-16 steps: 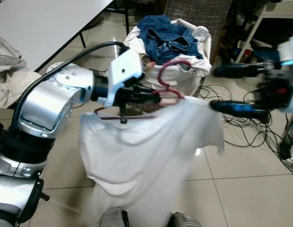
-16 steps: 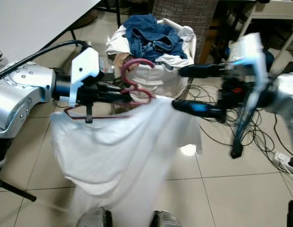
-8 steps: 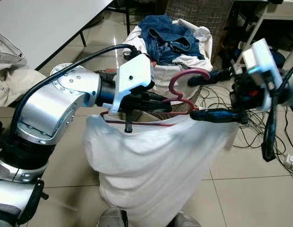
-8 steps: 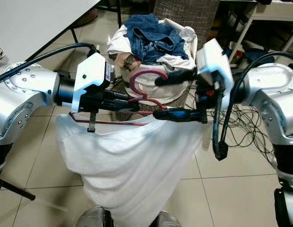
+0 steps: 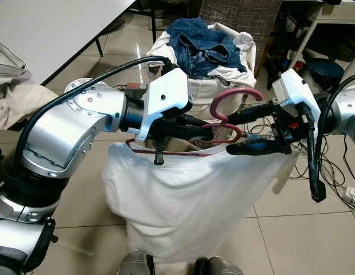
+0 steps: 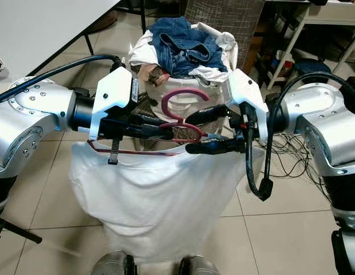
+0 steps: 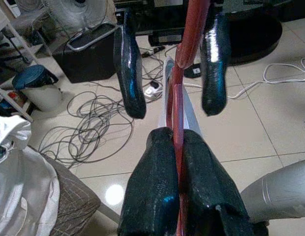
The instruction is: Hang hanger
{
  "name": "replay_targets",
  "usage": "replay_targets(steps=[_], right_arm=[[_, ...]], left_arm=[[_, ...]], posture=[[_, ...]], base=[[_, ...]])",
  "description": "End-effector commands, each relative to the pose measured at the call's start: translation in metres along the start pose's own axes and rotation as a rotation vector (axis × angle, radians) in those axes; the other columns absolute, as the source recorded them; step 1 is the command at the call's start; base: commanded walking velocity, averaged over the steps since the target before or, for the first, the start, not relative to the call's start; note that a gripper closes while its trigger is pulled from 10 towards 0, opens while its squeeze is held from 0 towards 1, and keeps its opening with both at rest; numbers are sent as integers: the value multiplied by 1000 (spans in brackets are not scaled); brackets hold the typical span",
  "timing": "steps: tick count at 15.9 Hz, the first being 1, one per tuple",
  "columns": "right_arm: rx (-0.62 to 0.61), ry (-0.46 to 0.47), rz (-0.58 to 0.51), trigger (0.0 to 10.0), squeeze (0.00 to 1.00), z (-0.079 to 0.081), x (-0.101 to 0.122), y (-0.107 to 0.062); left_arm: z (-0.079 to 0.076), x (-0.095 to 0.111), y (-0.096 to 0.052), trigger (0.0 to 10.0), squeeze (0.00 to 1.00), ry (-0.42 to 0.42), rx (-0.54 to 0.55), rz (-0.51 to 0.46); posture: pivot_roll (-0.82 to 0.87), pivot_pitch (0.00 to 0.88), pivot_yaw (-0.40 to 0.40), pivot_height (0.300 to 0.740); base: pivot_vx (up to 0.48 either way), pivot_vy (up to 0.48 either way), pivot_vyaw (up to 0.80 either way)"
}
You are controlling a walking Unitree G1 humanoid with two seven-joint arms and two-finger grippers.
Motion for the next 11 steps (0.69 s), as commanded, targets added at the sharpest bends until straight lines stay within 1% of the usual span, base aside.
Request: replay_targets(steps=[1,8,11], right_arm=[[-14,-39,0,0,0,-4,7,-2],[-18,-45,-18,0,0,-6,9,6],[-4,-41,-2,0,0,-3,6,6]], left_arm=[[-3,9,0,10000,0,30,-13,-15],[-4,10,1,10000,0,38,-17,-22],[-2,11,2,10000,0,42,-11,-27]], posture=[[-79,56,-30,740],[-76,40,-28,740],[-79,37,-25,740]], base=[[0,0,0],[0,0,0],[0,0,0]])
Point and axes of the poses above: a point about 5 cm out from each wrist's last joint towards the gripper, its own y axis pointing out of the wrist towards the gripper, its own x axis along the axis of the wrist's last joint, z = x × y, the point moved 5 cm from there along y, pointing out of the wrist towards the gripper, and after that the axes turned 2 degrees about y, right-handed, at the moved point
